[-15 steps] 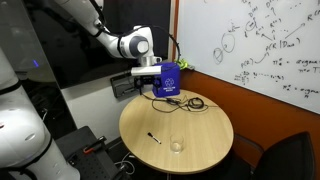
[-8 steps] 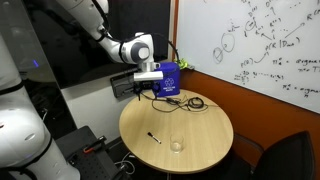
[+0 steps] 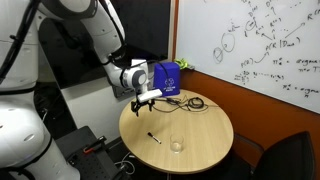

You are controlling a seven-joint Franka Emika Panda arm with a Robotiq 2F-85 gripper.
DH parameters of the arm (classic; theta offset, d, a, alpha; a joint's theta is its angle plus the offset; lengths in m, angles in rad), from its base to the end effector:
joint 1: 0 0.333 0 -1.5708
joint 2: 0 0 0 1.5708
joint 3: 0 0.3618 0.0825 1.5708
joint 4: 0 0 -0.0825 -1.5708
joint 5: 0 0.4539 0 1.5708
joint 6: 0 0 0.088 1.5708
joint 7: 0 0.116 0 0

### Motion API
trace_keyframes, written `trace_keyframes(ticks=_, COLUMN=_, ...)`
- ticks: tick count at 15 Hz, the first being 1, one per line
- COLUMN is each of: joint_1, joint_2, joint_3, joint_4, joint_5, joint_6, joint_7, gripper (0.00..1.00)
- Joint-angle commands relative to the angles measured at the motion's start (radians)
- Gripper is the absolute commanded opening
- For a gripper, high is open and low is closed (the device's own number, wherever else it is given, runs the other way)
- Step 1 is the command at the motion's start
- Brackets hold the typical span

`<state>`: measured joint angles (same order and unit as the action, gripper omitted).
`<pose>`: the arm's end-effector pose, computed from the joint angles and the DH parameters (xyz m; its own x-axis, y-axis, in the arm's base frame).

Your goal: Pick the pen on the table and put it in the glass cup

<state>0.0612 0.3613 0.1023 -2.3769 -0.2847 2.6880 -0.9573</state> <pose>0.5315 0.0993 0.1378 0.1946 0.9765 -0.0930 0.9807 -0.1955 0.0000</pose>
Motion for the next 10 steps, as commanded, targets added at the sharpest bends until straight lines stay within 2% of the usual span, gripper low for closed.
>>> trace_keyframes(ticks=1, joint_1=-0.030, joint_2=0.107, joint_3=0.009, joint_4=0.012, joint_5=-0.113, joint_6=0.106, joint_7=-0.065, gripper=1.00)
trace_keyframes(ticks=5, joint_1=-0.060, joint_2=0.247, joint_3=0.016, joint_4=0.062, joint_5=-0.177, joint_6=0.165, joint_7=-0.077, gripper=1.00)
trace_keyframes(ticks=7, joint_1=-0.094, joint_2=0.305, joint_3=0.041, joint_4=0.107, joint_5=-0.170, joint_6=0.176, joint_7=-0.101, gripper=1.00)
trace_keyframes(ticks=10, joint_1=-0.117, joint_2=0.372, joint_3=0.043, joint_4=0.187, joint_5=-0.166, joint_6=0.165, joint_7=-0.122, gripper=1.00)
